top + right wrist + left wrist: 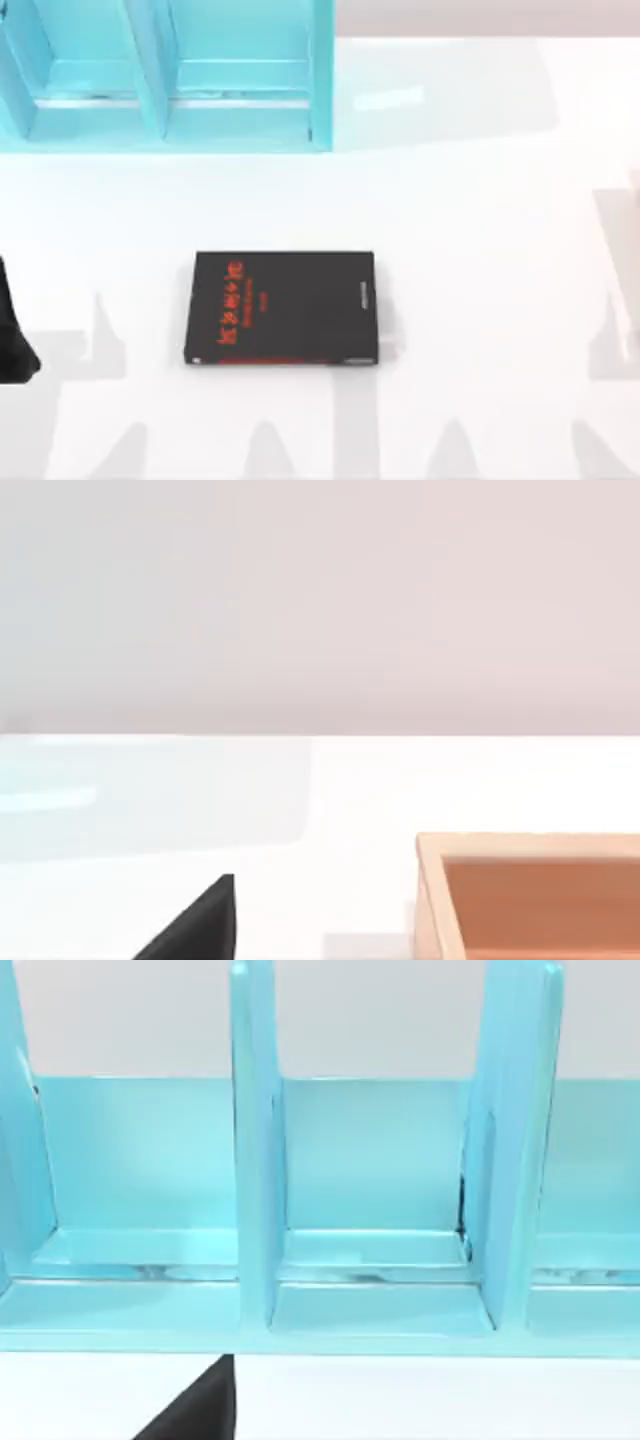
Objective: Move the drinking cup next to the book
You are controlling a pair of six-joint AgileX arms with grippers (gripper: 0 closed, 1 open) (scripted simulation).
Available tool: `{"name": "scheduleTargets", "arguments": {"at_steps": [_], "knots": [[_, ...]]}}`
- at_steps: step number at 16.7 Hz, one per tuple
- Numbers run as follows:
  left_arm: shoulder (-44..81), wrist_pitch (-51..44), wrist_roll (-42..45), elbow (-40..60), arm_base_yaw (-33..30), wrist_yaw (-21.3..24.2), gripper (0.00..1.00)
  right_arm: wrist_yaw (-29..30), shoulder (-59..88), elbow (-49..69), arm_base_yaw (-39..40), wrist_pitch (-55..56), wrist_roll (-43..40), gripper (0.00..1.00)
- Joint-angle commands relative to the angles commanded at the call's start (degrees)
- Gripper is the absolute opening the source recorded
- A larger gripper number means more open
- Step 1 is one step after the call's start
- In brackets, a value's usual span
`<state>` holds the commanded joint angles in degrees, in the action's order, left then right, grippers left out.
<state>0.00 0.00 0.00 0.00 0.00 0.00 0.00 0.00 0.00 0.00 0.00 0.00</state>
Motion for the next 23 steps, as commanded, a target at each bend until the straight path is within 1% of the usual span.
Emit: {"name": "scheduleTargets", "arguments": {"at_steps": [2,4,6,8,11,18,23], "knots": [[0.0,0.0,0.0,0.0,0.0,0.0,1.0,0.0,0.0,0.0,0.0,0.0,0.0,1.0],[1.6,-1.3,1.7,1.3,0.5,0.0,1.0,0.0,0.0,0.0,0.0,0.0,0.0,1.0],[5.3,-4.4,5.9,4.3,1.6,0.0,1.0,0.0,0.0,0.0,0.0,0.0,0.0,1.0],[10.6,-8.8,12.5,8.7,3.2,0.1,1.0,0.0,0.0,0.0,0.0,0.0,0.0,1.0],[21.1,-17.5,27.0,16.8,6.2,0.2,1.0,0.0,0.0,0.0,0.0,0.0,0.0,1.0],[51.2,-42.6,70.6,37.5,14.8,0.4,1.0,0.0,0.0,0.0,0.0,0.0,0.0,1.0],[70.0,-58.3,95.3,51.1,20.5,0.2,1.0,0.0,0.0,0.0,0.0,0.0,0.0,1.0]]}}
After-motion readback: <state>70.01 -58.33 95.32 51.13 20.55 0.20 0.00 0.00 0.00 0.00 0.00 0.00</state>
